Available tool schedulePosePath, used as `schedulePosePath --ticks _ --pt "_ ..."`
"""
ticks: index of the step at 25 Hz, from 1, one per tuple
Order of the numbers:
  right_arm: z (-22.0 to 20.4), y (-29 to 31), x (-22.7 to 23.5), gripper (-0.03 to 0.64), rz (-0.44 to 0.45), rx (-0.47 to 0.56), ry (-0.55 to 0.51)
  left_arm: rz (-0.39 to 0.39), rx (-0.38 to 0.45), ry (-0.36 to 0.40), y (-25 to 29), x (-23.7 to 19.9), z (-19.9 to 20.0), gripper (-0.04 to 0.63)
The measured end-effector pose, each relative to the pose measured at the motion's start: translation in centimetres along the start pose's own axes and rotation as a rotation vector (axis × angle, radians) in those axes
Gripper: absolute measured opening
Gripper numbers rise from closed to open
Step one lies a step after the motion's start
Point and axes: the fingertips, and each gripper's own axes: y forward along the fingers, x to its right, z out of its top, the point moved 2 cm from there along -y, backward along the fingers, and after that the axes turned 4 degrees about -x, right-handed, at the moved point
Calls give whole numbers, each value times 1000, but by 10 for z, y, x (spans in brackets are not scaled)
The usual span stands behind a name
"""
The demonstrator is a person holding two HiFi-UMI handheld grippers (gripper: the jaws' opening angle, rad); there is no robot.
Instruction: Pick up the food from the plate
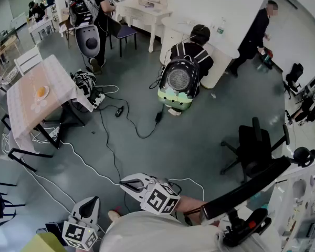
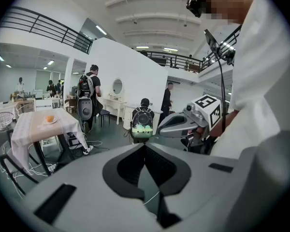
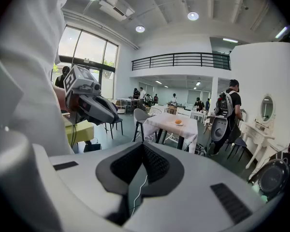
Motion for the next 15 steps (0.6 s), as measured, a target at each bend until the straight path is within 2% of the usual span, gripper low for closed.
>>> schedulePosePath --ticks 5,10,15 --pt "1 2 3 12 12 23 -29 40 7 21 0 -6 4 9" --pt "-7 -12 24 12 4 35 -13 53 6 29 15 -6 14 9" --pt "-13 -10 30 12 49 49 -3 133 13 -4 4 -4 16 9"
